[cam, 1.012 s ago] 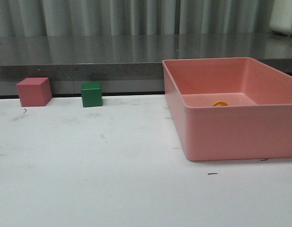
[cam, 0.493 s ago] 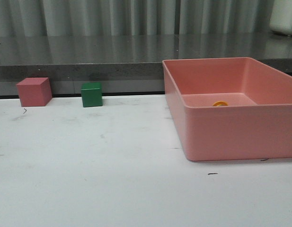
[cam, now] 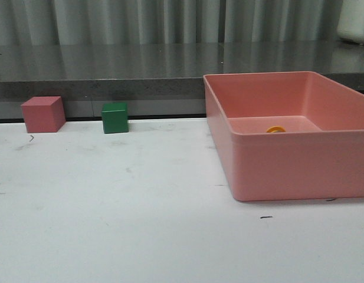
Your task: Place and stand button with both arms
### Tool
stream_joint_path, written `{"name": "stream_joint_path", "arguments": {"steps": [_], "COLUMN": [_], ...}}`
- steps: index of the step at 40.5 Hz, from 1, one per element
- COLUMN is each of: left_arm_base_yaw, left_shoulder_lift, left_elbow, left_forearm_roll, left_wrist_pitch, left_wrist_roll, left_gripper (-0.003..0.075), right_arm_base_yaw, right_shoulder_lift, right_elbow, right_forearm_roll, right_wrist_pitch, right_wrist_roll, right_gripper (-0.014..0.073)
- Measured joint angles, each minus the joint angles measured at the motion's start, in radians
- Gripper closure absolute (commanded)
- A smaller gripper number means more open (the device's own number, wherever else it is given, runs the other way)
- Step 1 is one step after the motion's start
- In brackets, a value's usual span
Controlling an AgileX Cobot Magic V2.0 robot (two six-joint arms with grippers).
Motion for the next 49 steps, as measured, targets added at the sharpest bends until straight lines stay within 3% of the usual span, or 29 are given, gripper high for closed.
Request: {"name": "stream_joint_path", "arguments": {"steps": [7, 12, 26, 43, 46, 49], "left_arm_base_yaw": [0.0, 0.0, 0.0, 0.0, 0.0, 0.0], "left_shoulder_lift": [0.161, 0.281, 0.51, 0.598, 0.6, 0.6], "left_elbow": [-0.221, -0.292, -0.294, -0.29, -0.291, -0.291], "left_forearm_roll": [0.0, 0.0, 0.0, -0.018, -0.019, -0.019], "left_wrist_pitch": [0.214, 0.314, 0.362, 0.363, 0.363, 0.361], "left_wrist_roll": [0.0, 0.0, 0.0, 0.0, 0.0, 0.0], "left_gripper": [0.0741, 0.0741, 0.0741, 0.074, 0.0736, 0.067], "right_arm_base_yaw": [0.0, 0.0, 0.0, 0.0, 0.0, 0.0], "right_shoulder_lift": [0.172, 0.296, 0.522, 0.571, 0.571, 0.571], "right_elbow": [-0.203, -0.302, -0.318, -0.318, -0.318, -0.318], "right_forearm_roll": [0.0, 0.0, 0.0, 0.0, 0.0, 0.0], "right_wrist_pitch": [0.115, 0.196, 0.243, 0.251, 0.254, 0.254], "right_wrist_roll": [0.0, 0.0, 0.0, 0.0, 0.0, 0.0], "right_gripper": [0.0662, 0.0662, 0.0662, 0.0662, 0.0649, 0.0563]}}
